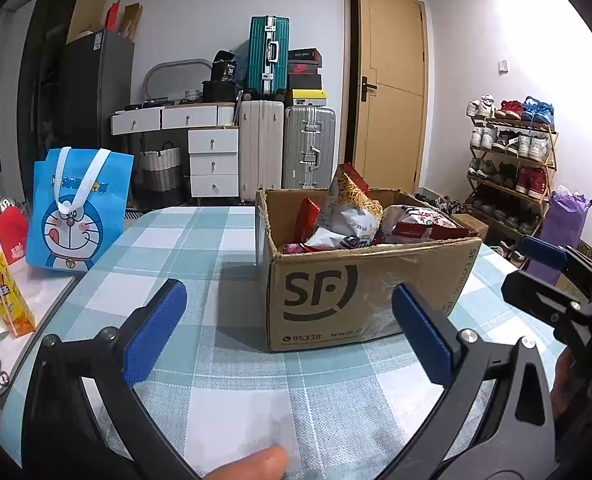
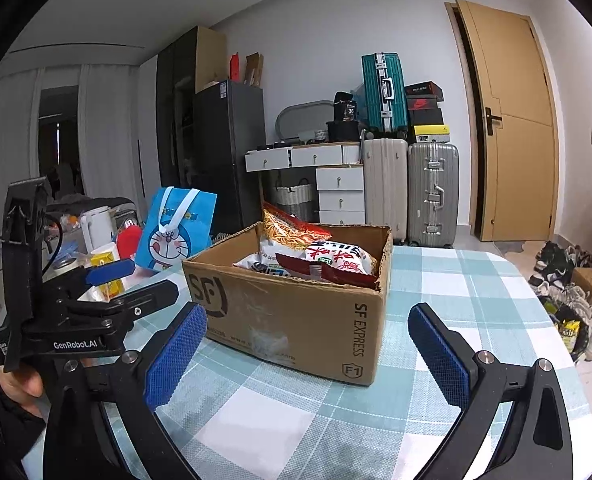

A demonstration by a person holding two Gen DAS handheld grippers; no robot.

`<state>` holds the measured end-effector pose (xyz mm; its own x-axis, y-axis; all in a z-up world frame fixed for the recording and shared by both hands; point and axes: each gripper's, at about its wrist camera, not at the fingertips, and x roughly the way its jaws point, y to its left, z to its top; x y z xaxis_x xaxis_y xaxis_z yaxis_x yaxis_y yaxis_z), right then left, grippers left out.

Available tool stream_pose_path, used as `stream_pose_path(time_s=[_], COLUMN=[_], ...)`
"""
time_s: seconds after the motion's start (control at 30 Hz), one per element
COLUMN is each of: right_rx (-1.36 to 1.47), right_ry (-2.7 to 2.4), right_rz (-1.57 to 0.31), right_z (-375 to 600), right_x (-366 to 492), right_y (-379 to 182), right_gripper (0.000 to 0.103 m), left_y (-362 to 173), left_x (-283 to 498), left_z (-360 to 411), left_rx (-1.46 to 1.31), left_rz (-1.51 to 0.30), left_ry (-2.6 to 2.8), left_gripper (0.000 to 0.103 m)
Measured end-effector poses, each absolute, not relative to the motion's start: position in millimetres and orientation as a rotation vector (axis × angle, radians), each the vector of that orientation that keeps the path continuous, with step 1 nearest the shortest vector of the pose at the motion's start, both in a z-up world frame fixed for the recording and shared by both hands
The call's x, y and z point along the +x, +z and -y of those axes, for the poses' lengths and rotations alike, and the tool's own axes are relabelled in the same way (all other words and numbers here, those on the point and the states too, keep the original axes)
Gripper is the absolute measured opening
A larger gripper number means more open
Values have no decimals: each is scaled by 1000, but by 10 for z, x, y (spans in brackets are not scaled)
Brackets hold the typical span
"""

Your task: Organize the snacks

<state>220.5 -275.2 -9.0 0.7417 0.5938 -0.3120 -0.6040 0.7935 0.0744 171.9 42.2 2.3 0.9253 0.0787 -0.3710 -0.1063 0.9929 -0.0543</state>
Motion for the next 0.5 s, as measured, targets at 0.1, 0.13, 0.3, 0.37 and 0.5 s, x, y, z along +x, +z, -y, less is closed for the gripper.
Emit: stream_pose_path(time_s=[0.1,0.13,0.3,0.37,0.5], right_rx=[-41,-42,-40,-46,-60], right_ry=[656,654,644,646,646], right_rz=[-333,-333,-319,-316,-311], right_z=[2730,2728,2738,2739,2718], right_x=[2200,2202,2189,2173,2143], right_y=[-98,-101,-100,-107,-112], right_gripper=[103,103,103,103,103], left_y=[17,20,17,20,14], left_x=[1714,1713,1721,1716,1726], left_z=[-432,-433,-435,-439,-443], left_rx=[-81,-79,-80,-80,-80], left_rz=[-378,-378,-378,-378,-378], left_ry=[96,96,98,98,100], left_gripper=[103,103,103,103,103])
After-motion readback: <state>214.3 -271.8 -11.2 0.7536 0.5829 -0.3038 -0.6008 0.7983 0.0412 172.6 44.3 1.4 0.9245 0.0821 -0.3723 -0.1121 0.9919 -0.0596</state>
